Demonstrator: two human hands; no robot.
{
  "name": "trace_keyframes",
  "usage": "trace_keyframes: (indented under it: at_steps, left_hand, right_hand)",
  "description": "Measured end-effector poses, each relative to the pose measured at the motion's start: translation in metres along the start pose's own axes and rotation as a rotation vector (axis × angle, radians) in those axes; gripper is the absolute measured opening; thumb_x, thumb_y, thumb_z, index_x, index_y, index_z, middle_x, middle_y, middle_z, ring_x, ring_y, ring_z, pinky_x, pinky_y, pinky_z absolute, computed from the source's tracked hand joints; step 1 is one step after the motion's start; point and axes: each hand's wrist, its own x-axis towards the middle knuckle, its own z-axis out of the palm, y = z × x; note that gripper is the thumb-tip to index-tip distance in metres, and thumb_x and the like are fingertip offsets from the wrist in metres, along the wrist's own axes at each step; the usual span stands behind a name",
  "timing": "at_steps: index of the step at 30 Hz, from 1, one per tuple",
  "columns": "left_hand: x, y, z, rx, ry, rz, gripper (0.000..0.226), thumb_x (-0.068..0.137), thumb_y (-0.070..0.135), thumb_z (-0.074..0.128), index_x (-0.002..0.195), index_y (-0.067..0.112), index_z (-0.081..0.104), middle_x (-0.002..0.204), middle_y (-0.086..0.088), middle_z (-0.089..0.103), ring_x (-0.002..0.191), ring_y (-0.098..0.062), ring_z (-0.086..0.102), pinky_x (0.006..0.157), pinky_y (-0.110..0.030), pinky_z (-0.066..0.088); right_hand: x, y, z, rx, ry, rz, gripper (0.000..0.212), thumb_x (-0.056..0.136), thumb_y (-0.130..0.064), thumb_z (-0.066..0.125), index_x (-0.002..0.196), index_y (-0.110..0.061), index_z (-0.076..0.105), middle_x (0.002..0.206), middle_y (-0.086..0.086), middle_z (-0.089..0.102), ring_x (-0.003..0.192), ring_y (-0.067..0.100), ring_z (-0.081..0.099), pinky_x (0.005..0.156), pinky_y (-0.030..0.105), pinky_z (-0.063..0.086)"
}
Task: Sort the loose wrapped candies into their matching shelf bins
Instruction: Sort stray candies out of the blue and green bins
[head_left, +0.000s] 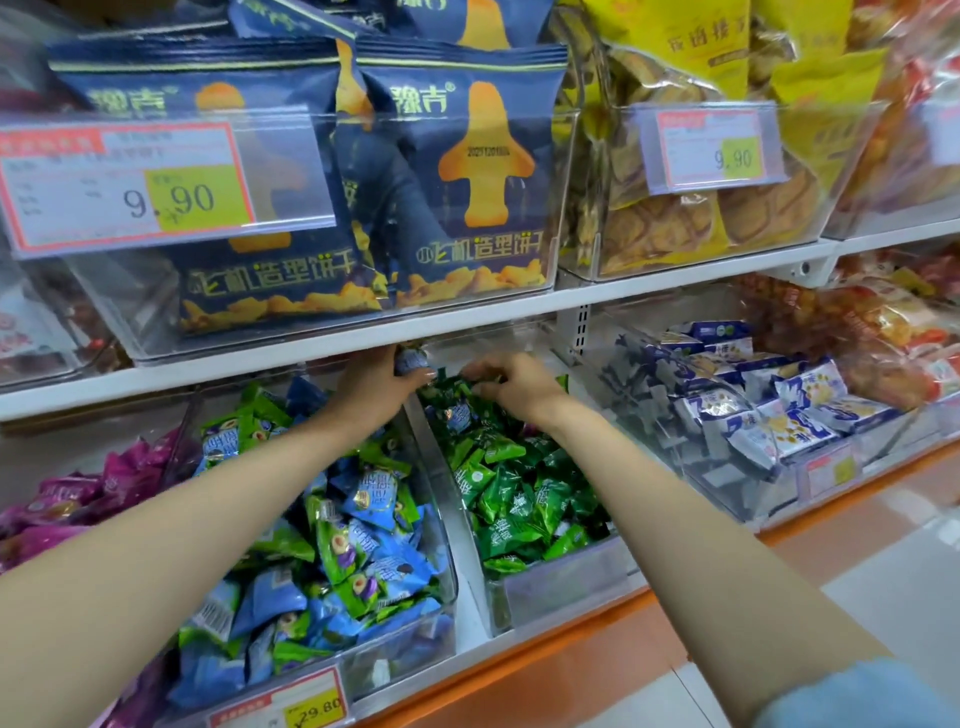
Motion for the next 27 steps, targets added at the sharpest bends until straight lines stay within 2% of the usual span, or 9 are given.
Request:
trace_keyframes:
  at_steps: [4, 7, 10, 13, 17, 20, 22, 25, 27]
  left_hand:
    - [-0.002, -0.006, -0.010, 0.002, -0.092, -0.063, 0.057, 0.093, 0.028, 0.054, 0.142, 0.010, 0.030, 0.144, -0.013, 0.037, 0.128, -0.029, 0.039, 0.092, -0.027, 0.033]
    - [-0.003, -0.008, -0.015, -0.031, -0.130, -0.102, 0.032, 0.094, 0.028, 0.052, 0.121, 0.015, 0.041, 0.118, -0.011, 0.045, 0.112, -0.027, 0.045, 0.081, -0.028, 0.032]
    - [-0.001, -0.010, -0.014, -0.105, -0.142, -0.134, 0.027, 0.095, 0.030, 0.047, 0.120, 0.020, 0.041, 0.104, 0.000, 0.042, 0.095, -0.019, 0.043, 0.078, -0.026, 0.029]
    - [0.000, -0.007, -0.013, -0.083, -0.062, -0.087, 0.012, 0.097, 0.028, 0.046, 0.088, 0.020, 0.042, 0.073, 0.005, 0.037, 0.076, -0.016, 0.040, 0.071, -0.025, 0.027]
    - [0.001, -0.003, -0.010, -0.087, -0.046, -0.044, 0.020, 0.098, 0.028, 0.044, 0.111, 0.012, 0.048, 0.100, -0.007, 0.052, 0.096, -0.019, 0.047, 0.074, -0.024, 0.029]
    - [0.000, 0.004, -0.002, -0.119, -0.061, 0.031, 0.032, 0.098, 0.025, 0.044, 0.124, 0.006, 0.049, 0.124, -0.017, 0.053, 0.109, -0.028, 0.051, 0.071, -0.022, 0.028]
    - [-0.003, 0.015, 0.005, -0.170, -0.077, 0.139, 0.042, 0.096, 0.023, 0.049, 0.134, 0.007, 0.043, 0.139, -0.010, 0.044, 0.126, -0.023, 0.041, 0.080, -0.011, 0.025]
    - [-0.005, 0.025, 0.019, -0.178, -0.133, 0.204, 0.045, 0.089, 0.031, 0.060, 0.128, 0.010, 0.048, 0.135, -0.007, 0.048, 0.125, -0.019, 0.043, 0.080, -0.011, 0.026]
    - [-0.003, 0.027, 0.026, -0.184, -0.175, 0.184, 0.046, 0.085, 0.032, 0.065, 0.124, 0.011, 0.051, 0.131, -0.005, 0.051, 0.121, -0.019, 0.047, 0.079, -0.016, 0.030]
  right_hand:
    - [0.020, 0.008, 0.019, -0.363, -0.130, -0.038, 0.045, 0.088, -0.020, 0.064, 0.132, -0.022, 0.052, 0.136, 0.003, 0.051, 0.124, 0.023, 0.048, 0.103, 0.036, 0.039]
    - [0.027, 0.015, 0.023, -0.541, -0.131, -0.071, 0.050, 0.084, -0.020, 0.066, 0.132, -0.021, 0.051, 0.136, 0.005, 0.044, 0.124, 0.027, 0.044, 0.101, 0.037, 0.038]
    - [0.028, 0.019, 0.023, -0.564, -0.094, -0.056, 0.045, 0.080, -0.018, 0.071, 0.123, -0.015, 0.057, 0.127, 0.009, 0.046, 0.117, 0.029, 0.047, 0.095, 0.032, 0.040]
    - [0.025, 0.020, 0.019, -0.466, -0.055, -0.023, 0.039, 0.075, -0.020, 0.078, 0.109, -0.013, 0.061, 0.119, 0.007, 0.051, 0.110, 0.024, 0.050, 0.088, 0.027, 0.040]
    - [0.012, 0.011, -0.007, -0.038, 0.049, 0.018, 0.033, 0.072, -0.011, 0.079, 0.093, -0.015, 0.054, 0.085, -0.004, 0.052, 0.087, 0.016, 0.048, 0.064, 0.023, 0.036]
    - [-0.003, -0.002, -0.031, 0.245, 0.045, 0.048, 0.040, 0.071, -0.005, 0.079, 0.105, -0.009, 0.060, 0.096, 0.001, 0.054, 0.094, 0.013, 0.049, 0.078, 0.021, 0.041]
    - [-0.012, -0.005, -0.040, 0.312, -0.001, 0.062, 0.039, 0.071, -0.002, 0.077, 0.106, -0.010, 0.060, 0.100, -0.003, 0.057, 0.098, 0.009, 0.051, 0.080, 0.014, 0.045]
    - [-0.023, -0.003, -0.046, 0.315, -0.013, 0.054, 0.030, 0.072, -0.001, 0.076, 0.095, -0.012, 0.058, 0.088, -0.008, 0.055, 0.081, 0.002, 0.052, 0.058, 0.006, 0.044]
    - [-0.027, 0.000, -0.046, 0.275, 0.016, 0.035, 0.029, 0.075, -0.001, 0.075, 0.097, -0.010, 0.058, 0.084, -0.007, 0.054, 0.073, 0.000, 0.052, 0.056, 0.009, 0.044]
